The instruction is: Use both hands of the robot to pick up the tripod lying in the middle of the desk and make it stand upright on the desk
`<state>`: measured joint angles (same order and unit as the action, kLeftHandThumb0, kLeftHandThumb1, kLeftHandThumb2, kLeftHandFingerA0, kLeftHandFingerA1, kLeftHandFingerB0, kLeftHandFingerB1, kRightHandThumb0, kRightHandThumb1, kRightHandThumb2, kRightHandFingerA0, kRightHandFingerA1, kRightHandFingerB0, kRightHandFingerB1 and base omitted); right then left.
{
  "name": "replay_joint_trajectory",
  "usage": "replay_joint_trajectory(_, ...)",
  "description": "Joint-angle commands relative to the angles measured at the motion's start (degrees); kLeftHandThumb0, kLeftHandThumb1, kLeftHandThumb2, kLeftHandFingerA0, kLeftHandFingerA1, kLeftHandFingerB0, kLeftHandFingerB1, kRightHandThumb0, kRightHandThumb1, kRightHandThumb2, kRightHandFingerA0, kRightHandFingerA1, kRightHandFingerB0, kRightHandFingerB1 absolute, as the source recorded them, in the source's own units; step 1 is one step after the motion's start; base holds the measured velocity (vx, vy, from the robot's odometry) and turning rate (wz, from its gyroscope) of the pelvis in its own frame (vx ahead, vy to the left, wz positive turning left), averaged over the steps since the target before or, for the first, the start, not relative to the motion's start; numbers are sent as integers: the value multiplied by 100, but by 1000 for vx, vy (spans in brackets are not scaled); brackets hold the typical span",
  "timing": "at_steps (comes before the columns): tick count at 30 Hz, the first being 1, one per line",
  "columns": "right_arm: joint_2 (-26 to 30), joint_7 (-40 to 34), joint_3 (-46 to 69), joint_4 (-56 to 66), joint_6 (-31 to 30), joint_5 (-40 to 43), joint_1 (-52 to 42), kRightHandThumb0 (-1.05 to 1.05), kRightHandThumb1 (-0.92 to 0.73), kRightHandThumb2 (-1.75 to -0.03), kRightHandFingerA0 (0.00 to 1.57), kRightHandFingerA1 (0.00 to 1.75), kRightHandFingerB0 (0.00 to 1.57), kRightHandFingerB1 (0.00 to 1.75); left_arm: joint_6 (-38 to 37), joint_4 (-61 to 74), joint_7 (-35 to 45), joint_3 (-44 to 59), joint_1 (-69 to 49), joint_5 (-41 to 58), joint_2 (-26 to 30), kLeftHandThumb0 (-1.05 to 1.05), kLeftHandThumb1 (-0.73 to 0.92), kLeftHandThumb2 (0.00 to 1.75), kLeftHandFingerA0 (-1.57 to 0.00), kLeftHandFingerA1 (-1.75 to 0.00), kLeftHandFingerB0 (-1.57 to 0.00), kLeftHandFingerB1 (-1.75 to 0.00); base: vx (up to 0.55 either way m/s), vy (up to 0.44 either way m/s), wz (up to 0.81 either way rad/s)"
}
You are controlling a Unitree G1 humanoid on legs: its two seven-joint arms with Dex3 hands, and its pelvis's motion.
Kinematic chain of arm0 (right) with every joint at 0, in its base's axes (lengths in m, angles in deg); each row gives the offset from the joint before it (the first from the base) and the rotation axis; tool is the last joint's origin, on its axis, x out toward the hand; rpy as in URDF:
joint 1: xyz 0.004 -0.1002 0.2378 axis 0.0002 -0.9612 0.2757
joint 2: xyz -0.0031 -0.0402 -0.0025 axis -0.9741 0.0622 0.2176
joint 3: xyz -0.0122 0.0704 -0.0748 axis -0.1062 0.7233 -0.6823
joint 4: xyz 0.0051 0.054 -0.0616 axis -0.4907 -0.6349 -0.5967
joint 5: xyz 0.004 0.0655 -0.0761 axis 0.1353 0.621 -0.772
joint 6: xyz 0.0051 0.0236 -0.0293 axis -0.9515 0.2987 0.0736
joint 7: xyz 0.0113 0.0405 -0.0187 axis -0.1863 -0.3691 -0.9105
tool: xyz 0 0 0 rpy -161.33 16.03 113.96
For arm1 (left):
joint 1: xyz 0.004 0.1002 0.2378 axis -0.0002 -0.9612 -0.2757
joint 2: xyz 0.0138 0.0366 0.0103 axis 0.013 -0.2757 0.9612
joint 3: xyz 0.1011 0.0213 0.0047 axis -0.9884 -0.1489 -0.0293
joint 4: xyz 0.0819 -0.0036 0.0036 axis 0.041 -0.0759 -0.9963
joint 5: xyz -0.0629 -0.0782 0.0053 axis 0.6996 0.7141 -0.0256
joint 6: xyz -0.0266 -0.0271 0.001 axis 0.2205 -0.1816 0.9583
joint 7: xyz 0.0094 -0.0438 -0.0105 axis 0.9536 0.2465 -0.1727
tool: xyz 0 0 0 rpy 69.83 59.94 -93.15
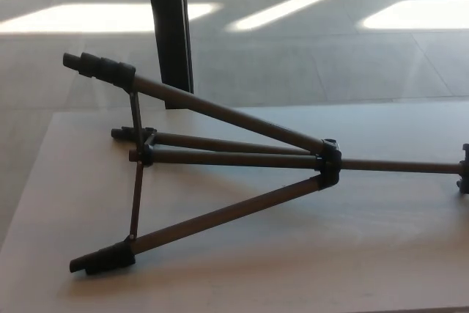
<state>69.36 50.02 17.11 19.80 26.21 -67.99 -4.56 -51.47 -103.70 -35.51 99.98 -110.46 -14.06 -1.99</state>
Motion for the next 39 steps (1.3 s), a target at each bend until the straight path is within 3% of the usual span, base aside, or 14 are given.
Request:
replay_joint_trajectory(1, 171, 761, 643, -75, 144, 966, 4, -52, -40, -84, 1, 50, 2, 44, 347, 193, 530, 370, -185, 636, 181, -69, 72, 61, -43, -78, -35, -61, 0, 0, 0)
replay_joint_trajectory(10, 61, -48, 2189, 2025, -910, 2251, 90, -36, -51, -106, 1, 50, 0, 50, 83, 1536, -105, 1718, 831, 1443, 497, -75, 80, 64, -34, -92, -29, -70, 0, 0, 0)
replay_joint_trajectory(15, 108, -245, 2644, 3178, -1094, 2602, 337, -66, -76, -62, 25, 43, 13, 27, -15, 2336, -194, 2084, 1601, 1579, 965, -74, 83, 64, -45, -81, -43, -64, 0, 0, 0)
replay_joint_trajectory(17, -39, -406, 2694, 4156, -1350, 2927, 442, -69, -59, -89, 23, 52, 10, 41, 178, 3255, -119, 2152, 1781, 1734, 1082, -83, 76, 63, -53, -77, -49, -63, 0, 0, 0)
replay_joint_trajectory(18, -133, -654, 2589, 4931, -1545, 3081, 504, -69, -63, -93, 21, 52, 6, 38, 516, 4043, -245, 2115, 1874, 1777, 1190, -82, 55, 105, -65, -77, -57, -67, 0, 0, 0)
replay_joint_trajectory(22, -377, -1261, 1934, 6746, -1720, 3166, 881, -62, -75, -62, 40, 45, 27, 32, 1022, 5225, -285, 1840, 2619, 1932, 1672, -97, 63, 63, -71, -74, -72, -64, 0, 0, 0)
replay_joint_trajectory(23, -458, -1292, 1644, 7174, -1725, 3124, 976, -61, -77, -63, 39, 45, 28, 32, 1189, 5543, -358, 1653, 2855, 1831, 1810, -105, 37, 93, -75, -79, -67, -67, 0, 0, 0)
replay_joint_trajectory(29, -594, -965, 691, 8040, -1703, 2892, 1231, -70, -59, -92, 32, 56, 21, 46, 1304, 6110, -136, 981, 3772, 1671, 2098, -92, 71, 62, -41, -74, -39, -59, 0, 0, 0)
replay_joint_trajectory(33, -768, -728, -200, 8508, -1697, 2656, 1527, -71, -76, -63, 41, 51, 28, 36, 1319, 6369, 121, 202, 4537, 1229, 2300, -81, 76, 64, -33, -60, -27, -47, 0, 0, 0)
replay_joint_trajectory(34, -757, -572, -388, 8559, -1737, 2674, 1536, -72, -61, -98, 33, 58, 19, 47, 1303, 6339, 224, 52, 4710, 1209, 2286, -77, 77, 63, -32, -60, -26, -47, 0, 0, 0)
replay_joint_trajectory(35, -850, -616, -559, 8641, -1787, 2585, 1573, -70, -77, -63, 32, 49, 22, 34, 1315, 6326, 293, -90, 4887, 1177, 2258, -75, 76, 64, -33, -61, -27, -47, 0, 0, 0)
replay_joint_trajectory(36, -993, -658, -833, 8744, -1803, 2396, 1597, -67, -79, -62, 30, 49, 20, 33, 1261, 6271, 441, -318, 5110, 1089, 2239, -73, 58, 104, -35, -66, -18, -53, 0, 0, 0)
replay_joint_trajectory(37, -1032, -602, -1032, 8799, -1794, 2254, 1598, -70, -79, -63, 34, 52, 25, 34, 1271, 6260, 471, -467, 5250, 990, 2216, -73, 77, 62, -34, -57, -27, -45, 0, 0, 0)
replay_joint_trajectory(39, -1015, -427, -1205, 8835, -1840, 2292, 1583, -74, -77, -63, 34, 53, 27, 35, 1279, 6196, 573, -791, 5565, 838, 2124, -74, 76, 63, -34, -57, -26, -44, 0, 0, 0)
